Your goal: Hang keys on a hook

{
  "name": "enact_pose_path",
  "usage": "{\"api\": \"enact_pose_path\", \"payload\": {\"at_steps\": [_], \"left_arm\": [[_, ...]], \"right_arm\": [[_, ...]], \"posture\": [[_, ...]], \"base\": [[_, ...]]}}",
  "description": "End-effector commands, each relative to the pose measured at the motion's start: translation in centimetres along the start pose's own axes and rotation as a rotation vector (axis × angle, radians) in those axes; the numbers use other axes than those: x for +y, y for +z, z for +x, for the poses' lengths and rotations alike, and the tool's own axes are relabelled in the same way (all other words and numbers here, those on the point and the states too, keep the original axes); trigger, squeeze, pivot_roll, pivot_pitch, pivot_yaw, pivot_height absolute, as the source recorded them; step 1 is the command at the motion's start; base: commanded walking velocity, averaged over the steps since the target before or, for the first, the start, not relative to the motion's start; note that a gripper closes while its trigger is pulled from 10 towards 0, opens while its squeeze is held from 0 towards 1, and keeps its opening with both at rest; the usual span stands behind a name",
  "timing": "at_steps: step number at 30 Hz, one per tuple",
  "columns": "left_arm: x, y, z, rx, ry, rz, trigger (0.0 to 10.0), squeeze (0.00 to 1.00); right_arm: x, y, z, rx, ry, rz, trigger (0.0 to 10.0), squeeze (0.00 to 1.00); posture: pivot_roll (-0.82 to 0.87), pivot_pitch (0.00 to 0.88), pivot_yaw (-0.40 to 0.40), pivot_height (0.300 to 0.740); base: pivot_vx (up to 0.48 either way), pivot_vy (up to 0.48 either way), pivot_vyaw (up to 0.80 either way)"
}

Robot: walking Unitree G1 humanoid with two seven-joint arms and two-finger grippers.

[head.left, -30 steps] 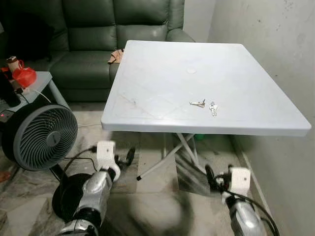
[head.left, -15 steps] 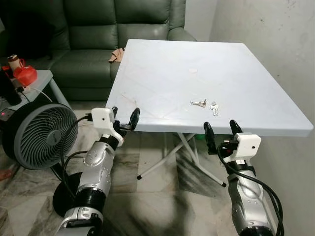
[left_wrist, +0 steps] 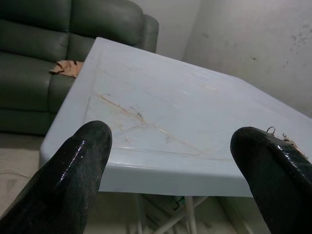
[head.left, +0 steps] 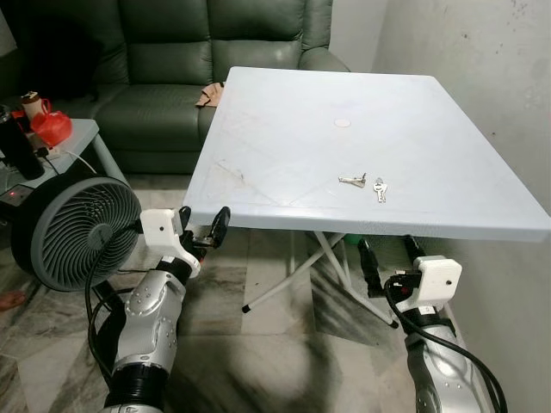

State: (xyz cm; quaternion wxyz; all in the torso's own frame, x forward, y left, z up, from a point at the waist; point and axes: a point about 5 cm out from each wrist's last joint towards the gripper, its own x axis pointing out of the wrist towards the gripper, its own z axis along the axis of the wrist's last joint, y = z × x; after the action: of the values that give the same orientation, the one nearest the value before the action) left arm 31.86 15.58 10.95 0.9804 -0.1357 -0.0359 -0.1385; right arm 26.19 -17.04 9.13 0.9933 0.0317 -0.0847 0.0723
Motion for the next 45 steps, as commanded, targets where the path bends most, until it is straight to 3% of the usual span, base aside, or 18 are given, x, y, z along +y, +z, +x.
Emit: {"api": "enact_pose_path", "payload": {"at_steps": [1,14,45], "left_arm": [[0.1,0.2,-0.2,0.005,0.003,0.005,10.0,0.0],[-0.8,0.2,0.0,0.017,-0.024,-0.006,10.0,0.0],[-1.2,0.3,0.2,0.03,-0.036,-0.012,10.0,0.0]], "right_arm": [[0.2,0.8,0.5,-0.024,0.001,0.007,10.0,0.0],[0.7,1.1,0.7,-0.014,0.012,0.013,10.0,0.0],[0.8,1.0,0.6,0.003,0.023,-0.012,10.0,0.0]], "posture": [[-0.03,0.0,0.002,0.732],[-0.02,0.0,-0.002,0.732],[-0.02,0.0,0.003,0.732]], "base": [[0.0,0.0,0.0],[0.079,0.0,0.0],[0.341,0.0,0.0]]}}
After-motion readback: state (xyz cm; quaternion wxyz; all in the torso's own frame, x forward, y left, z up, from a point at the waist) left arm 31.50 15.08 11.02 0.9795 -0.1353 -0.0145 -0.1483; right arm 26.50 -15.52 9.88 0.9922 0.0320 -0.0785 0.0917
